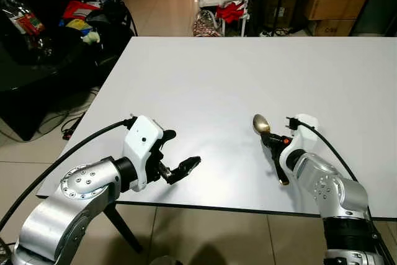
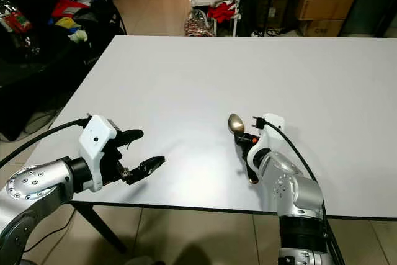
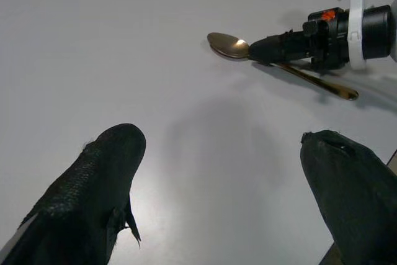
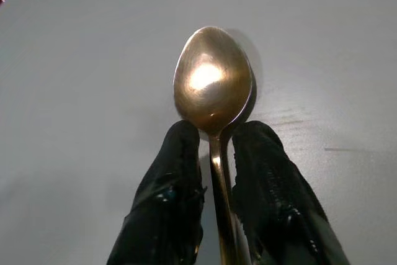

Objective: Setting the table

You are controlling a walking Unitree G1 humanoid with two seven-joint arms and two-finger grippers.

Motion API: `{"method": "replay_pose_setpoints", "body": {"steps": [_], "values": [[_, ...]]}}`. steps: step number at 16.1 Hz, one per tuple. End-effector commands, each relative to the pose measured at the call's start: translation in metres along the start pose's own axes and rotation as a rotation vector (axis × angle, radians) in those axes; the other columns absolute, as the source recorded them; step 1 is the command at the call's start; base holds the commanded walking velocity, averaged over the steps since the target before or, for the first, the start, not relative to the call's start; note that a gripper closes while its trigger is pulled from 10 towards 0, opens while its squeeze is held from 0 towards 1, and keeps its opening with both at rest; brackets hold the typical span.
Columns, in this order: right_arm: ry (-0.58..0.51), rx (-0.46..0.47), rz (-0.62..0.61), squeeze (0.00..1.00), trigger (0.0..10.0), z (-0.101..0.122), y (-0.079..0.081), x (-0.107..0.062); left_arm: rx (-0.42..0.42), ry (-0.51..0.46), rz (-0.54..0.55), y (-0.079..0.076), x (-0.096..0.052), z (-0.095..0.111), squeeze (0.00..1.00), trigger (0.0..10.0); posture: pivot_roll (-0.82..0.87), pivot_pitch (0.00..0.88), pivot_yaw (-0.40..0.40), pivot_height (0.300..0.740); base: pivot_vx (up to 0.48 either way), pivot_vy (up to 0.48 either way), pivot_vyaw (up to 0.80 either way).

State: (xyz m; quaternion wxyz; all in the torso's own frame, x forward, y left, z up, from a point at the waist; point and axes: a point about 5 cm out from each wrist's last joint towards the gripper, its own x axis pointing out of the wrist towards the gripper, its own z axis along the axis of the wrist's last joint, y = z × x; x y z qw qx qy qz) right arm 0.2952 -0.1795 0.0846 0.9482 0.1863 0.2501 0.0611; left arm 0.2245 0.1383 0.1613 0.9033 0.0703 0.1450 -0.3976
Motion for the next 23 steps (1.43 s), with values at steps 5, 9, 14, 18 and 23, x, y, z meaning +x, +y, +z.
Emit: {"method": "replay_pose_setpoints", "body": {"steps": [5,9,14,18,23], "values": [[-0.067,0.002,0.013,1.0,10.0,0.015,0.0,-0.024,0.003,0.004,0.002,0.006,0.0,0.003,0.0,10.0,0.07,0.0,0.129,0.74,0.0,0.0,0.0],[-0.142,-0.138,0.103,1.0,10.0,0.031,0.023,-0.035,0.012,-0.007,0.024,0.009,0.004,0.004,0.0,10.0,0.06,0.0,0.129,0.74,0.0,0.0,0.0],[-0.092,-0.273,0.194,1.0,10.0,0.039,0.044,0.007,0.017,0.023,0.013,0.008,0.003,0.0,0.0,10.0,0.07,0.0,0.136,0.74,0.0,0.0,0.0],[-0.026,-0.165,0.196,1.0,10.0,0.048,0.043,0.036,0.036,0.027,-0.013,0.007,0.003,0.003,0.0,10.0,0.09,0.0,0.112,0.74,0.0,0.0,0.0],[0.049,-0.067,0.285,1.0,10.0,0.044,0.042,0.047,0.033,0.017,0.003,0.009,0.007,0.001,0.0,10.0,0.07,0.0,0.094,0.74,0.0,0.0,0.0]]}}
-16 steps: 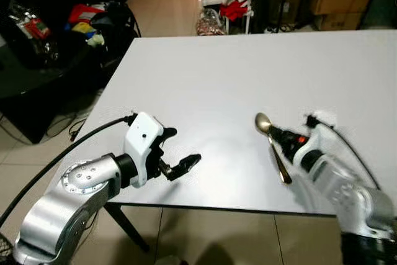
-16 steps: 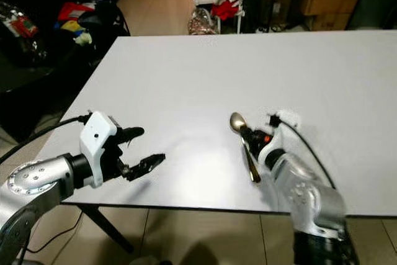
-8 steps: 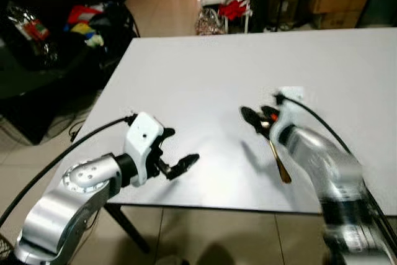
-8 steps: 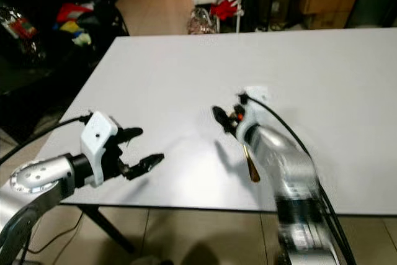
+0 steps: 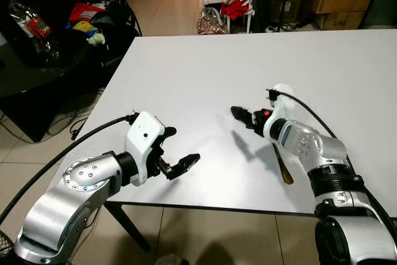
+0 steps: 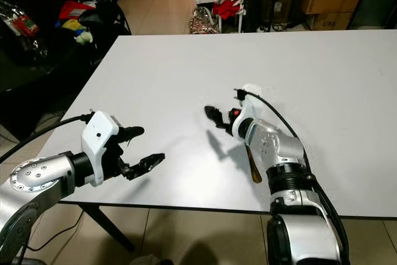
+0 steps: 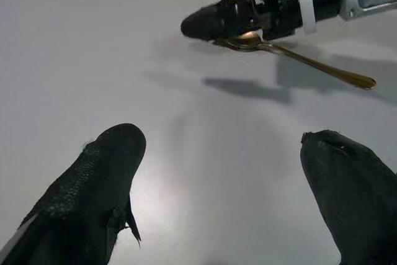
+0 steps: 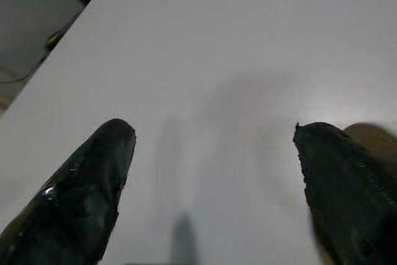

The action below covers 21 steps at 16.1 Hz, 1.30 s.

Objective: Setting the table

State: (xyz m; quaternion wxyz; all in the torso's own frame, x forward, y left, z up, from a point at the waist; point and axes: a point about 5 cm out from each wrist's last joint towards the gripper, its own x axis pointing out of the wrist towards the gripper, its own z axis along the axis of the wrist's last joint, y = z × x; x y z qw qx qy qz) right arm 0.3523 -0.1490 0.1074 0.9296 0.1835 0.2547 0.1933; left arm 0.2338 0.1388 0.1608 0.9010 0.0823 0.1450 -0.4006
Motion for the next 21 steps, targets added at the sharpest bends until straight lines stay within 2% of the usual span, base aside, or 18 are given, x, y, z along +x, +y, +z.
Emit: {"method": "replay_pose_setpoints", "body": {"steps": [1,5,7,13,17,21], "values": [[-0.019,-0.014,0.05,1.0,10.0,0.008,0.007,0.002,0.009,0.005,0.007,0.002,0.001,0.0,0.0,10.0,0.07,0.0,0.092,0.74,0.0,0.0,0.0],[0.018,-0.044,0.135,1.0,10.0,-0.001,0.015,0.002,0.003,0.004,0.003,0.0,0.002,-0.001,0.0,10.0,0.07,0.0,0.092,0.74,0.0,0.0,0.0],[0.038,-0.028,0.107,1.0,10.0,-0.008,0.011,0.006,0.01,0.007,-0.004,-0.001,0.003,-0.002,0.0,10.0,0.07,0.0,0.097,0.74,0.0,0.0,0.0],[0.038,-0.021,0.064,1.0,10.0,-0.008,0.004,0.003,0.013,0.003,-0.021,-0.002,0.003,-0.001,0.0,10.0,0.07,0.0,0.097,0.74,0.0,0.0,0.0],[0.039,0.001,-0.032,1.0,10.0,-0.013,-0.009,-0.002,0.006,0.0,-0.064,-0.007,0.003,-0.001,0.0,10.0,0.06,0.0,0.096,0.74,0.0,0.0,0.0],[0.036,0.011,-0.041,1.0,10.0,-0.012,-0.013,-0.006,-0.01,-0.005,-0.121,-0.01,0.002,-0.001,0.0,10.0,0.05,0.0,0.098,0.74,0.0,0.0,0.0]]}}
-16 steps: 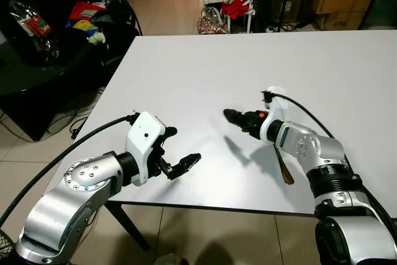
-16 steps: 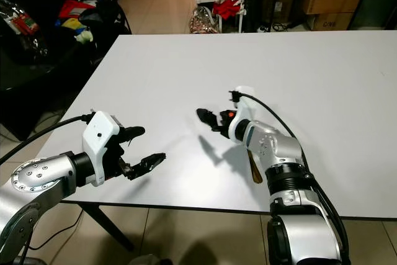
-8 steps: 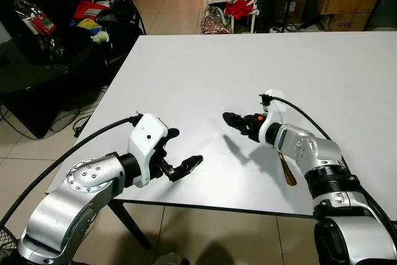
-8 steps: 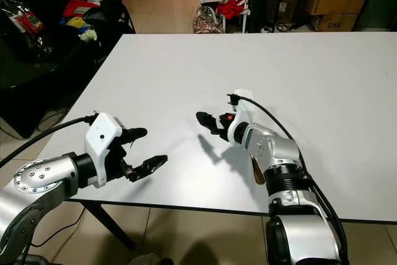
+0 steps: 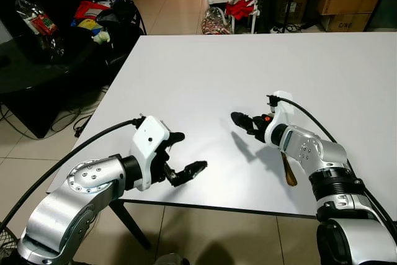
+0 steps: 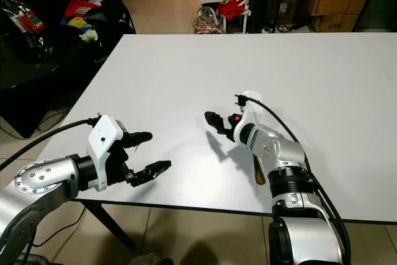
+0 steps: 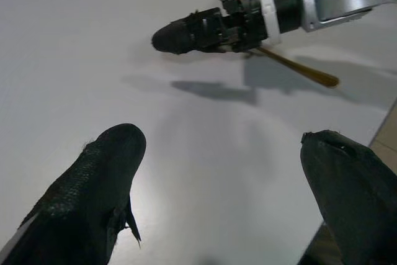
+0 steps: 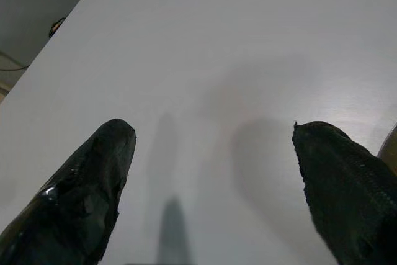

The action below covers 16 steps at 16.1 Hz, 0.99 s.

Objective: Setting the table

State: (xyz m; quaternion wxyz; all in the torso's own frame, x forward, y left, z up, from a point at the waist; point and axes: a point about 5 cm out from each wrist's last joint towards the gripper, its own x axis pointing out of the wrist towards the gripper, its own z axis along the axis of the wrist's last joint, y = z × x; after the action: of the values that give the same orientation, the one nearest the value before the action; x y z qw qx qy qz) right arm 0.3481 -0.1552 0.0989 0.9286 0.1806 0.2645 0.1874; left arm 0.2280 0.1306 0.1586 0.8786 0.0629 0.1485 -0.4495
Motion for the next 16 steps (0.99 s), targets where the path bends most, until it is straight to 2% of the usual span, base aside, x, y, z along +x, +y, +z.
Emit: {"method": "replay_pose_setpoints", "body": {"steps": [1,5,6,7,8,9,10,12,13,15,16], "values": [[0.02,0.008,-0.028,1.0,10.0,-0.004,-0.006,-0.003,0.011,0.008,-0.013,0.0,-0.001,0.0,0.0,10.0,0.05,0.0,0.098,0.74,0.0,0.0,0.0],[-0.054,-0.031,0.053,1.0,10.0,0.01,0.008,-0.006,0.025,-0.003,0.01,0.004,-0.003,0.003,0.0,10.0,0.05,0.0,0.099,0.74,0.0,0.0,0.0],[-0.098,-0.067,0.099,1.0,10.0,0.016,0.015,-0.011,0.029,-0.034,0.051,0.006,-0.004,0.006,0.0,10.0,0.05,0.0,0.094,0.74,0.0,0.0,0.0],[-0.137,-0.104,0.133,0.87,10.0,0.02,0.022,-0.017,0.029,-0.061,0.098,0.009,-0.005,0.007,0.0,10.0,0.05,0.0,0.091,0.74,0.0,0.0,0.0],[-0.228,-0.19,0.168,0.0,10.0,0.026,0.036,-0.036,0.004,-0.114,0.222,0.015,-0.009,0.009,0.0,10.0,0.05,0.0,0.089,0.74,0.0,0.0,0.0],[-0.324,-0.268,0.115,0.0,10.0,0.029,0.046,-0.054,0.002,-0.155,0.298,0.015,-0.014,0.01,0.0,10.0,0.05,0.0,0.083,0.74,0.0,0.0,0.0],[-0.379,-0.281,0.068,0.0,10.0,0.027,0.053,-0.068,0.016,-0.173,0.363,0.014,-0.019,0.011,0.0,10.0,0.06,0.0,0.078,0.74,0.0,0.0,0.0],[-0.415,-0.275,-0.03,0.0,10.0,0.013,0.059,-0.086,-0.016,-0.197,0.459,0.01,-0.025,0.009,0.0,10.0,0.07,0.0,0.073,0.74,0.0,-0.366,0.0],[-0.455,-0.335,-0.1,0.0,10.0,0.007,0.06,-0.097,-0.023,-0.209,0.508,0.008,-0.028,0.01,0.0,10.0,0.07,0.0,0.067,0.74,0.0,-0.48,0.0],[-0.473,-0.321,-0.147,0.0,10.0,0.0,0.063,-0.107,-0.058,-0.236,0.57,0.006,-0.031,0.01,0.0,10.0,0.07,0.0,0.064,0.74,0.0,-0.48,0.0],[-0.465,-0.31,-0.153,0.0,10.0,-0.01,0.061,-0.112,-0.071,-0.213,0.617,0.004,-0.036,0.002,0.0,10.0,0.08,0.0,0.051,0.74,0.0,-0.48,0.0]]}}
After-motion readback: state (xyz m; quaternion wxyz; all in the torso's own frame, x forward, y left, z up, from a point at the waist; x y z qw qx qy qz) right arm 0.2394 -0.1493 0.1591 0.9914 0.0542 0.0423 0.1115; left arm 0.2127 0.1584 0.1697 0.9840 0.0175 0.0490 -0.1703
